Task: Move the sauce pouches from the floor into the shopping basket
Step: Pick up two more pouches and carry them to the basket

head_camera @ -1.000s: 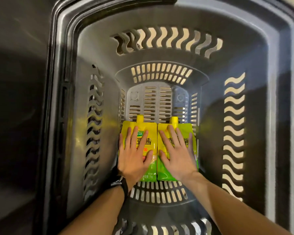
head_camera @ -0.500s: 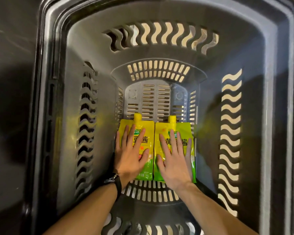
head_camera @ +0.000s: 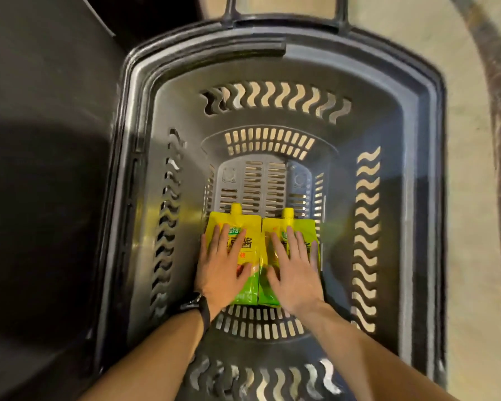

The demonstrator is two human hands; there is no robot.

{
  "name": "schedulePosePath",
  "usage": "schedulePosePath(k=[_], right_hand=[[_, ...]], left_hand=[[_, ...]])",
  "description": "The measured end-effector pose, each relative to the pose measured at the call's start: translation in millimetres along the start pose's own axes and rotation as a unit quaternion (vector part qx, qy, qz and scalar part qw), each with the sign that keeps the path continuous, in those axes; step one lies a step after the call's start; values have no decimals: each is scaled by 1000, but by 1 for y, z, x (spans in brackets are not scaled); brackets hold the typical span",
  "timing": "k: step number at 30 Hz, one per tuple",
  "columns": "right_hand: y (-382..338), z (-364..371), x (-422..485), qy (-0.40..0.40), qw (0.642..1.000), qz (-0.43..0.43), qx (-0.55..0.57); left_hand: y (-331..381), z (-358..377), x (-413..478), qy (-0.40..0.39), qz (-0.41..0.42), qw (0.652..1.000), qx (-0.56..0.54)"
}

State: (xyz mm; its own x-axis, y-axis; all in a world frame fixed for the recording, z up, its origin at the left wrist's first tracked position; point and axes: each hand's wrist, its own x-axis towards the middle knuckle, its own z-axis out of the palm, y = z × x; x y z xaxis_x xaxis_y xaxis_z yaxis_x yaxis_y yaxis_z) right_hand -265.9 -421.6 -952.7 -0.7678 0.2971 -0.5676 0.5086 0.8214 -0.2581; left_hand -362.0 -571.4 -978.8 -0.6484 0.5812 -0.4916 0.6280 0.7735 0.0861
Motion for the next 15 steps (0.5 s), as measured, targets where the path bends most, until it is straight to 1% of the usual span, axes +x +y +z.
schedulePosePath(k=[3, 6, 8, 11, 13, 15], right_hand=[[-11, -47, -19, -20, 999, -3, 44], [-22, -95, -49, -45, 997, -27, 57], [-27, -128, -72, -48, 997, -39, 42], [-34, -185, -113, -37, 998, -32, 27], [-39, -230, -147, -28, 999, -32, 8], [-42, -275, -185, -17, 999, -34, -16]], left_hand=[[11, -40, -18, -35, -18, 999, -20], [25, -94, -41, -40, -12, 998, -50], [35, -135, -57, -39, 5, 999, -36], [52, -203, -86, -34, 19, 999, 9], [66, -255, -117, -31, 26, 998, 38], [83, -305, -152, -32, 34, 998, 41]])
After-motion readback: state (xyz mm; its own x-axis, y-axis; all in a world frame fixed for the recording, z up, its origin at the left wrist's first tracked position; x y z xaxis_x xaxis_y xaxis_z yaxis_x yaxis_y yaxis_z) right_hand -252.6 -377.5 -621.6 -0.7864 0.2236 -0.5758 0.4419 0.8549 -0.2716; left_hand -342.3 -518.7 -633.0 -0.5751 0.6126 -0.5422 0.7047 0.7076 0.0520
